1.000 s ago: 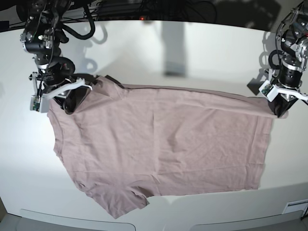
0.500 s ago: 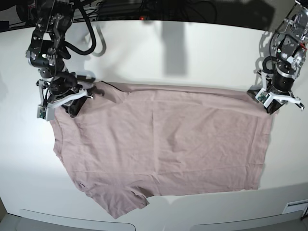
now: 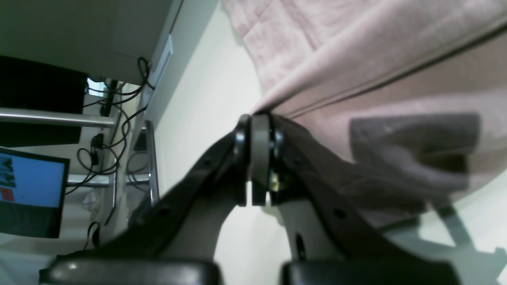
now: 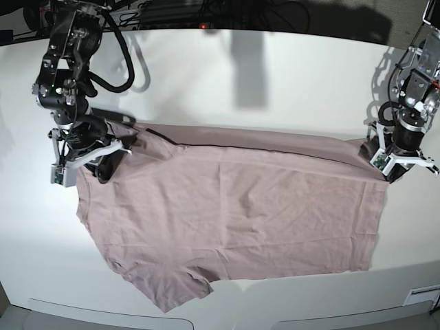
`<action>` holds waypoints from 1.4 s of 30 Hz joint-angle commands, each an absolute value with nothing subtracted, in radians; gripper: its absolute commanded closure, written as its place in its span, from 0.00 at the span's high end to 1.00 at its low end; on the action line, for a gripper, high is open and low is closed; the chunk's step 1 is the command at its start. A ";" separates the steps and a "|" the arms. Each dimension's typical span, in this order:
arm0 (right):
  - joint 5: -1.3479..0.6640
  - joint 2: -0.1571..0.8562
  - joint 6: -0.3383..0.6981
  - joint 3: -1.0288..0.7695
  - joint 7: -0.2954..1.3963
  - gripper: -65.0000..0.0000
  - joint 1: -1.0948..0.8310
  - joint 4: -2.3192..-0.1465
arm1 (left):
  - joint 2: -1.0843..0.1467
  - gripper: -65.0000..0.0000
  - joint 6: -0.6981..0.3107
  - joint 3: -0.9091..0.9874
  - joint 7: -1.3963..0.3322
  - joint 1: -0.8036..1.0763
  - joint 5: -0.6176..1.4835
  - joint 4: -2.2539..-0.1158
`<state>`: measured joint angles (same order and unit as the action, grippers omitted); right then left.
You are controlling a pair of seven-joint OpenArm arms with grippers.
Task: Fold the T-shirt properly
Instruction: 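Drag the held shoulder edge with both grippers toward the hem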
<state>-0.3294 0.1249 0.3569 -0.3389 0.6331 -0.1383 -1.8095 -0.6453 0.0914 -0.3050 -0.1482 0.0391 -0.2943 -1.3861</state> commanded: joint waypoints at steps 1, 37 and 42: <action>-0.322 0.133 0.375 -0.341 0.610 0.00 -0.124 -1.824 | -0.663 0.00 0.102 -0.295 -0.133 0.025 -0.302 -1.398; -0.242 0.186 0.398 -0.341 0.588 0.00 -0.041 -1.824 | -0.585 0.00 0.033 -0.295 -0.078 -0.103 -0.272 -1.221; -0.243 0.197 0.398 -0.341 0.587 0.00 -0.041 -1.824 | -0.582 0.00 0.033 -0.295 -0.035 -0.103 -0.271 -1.161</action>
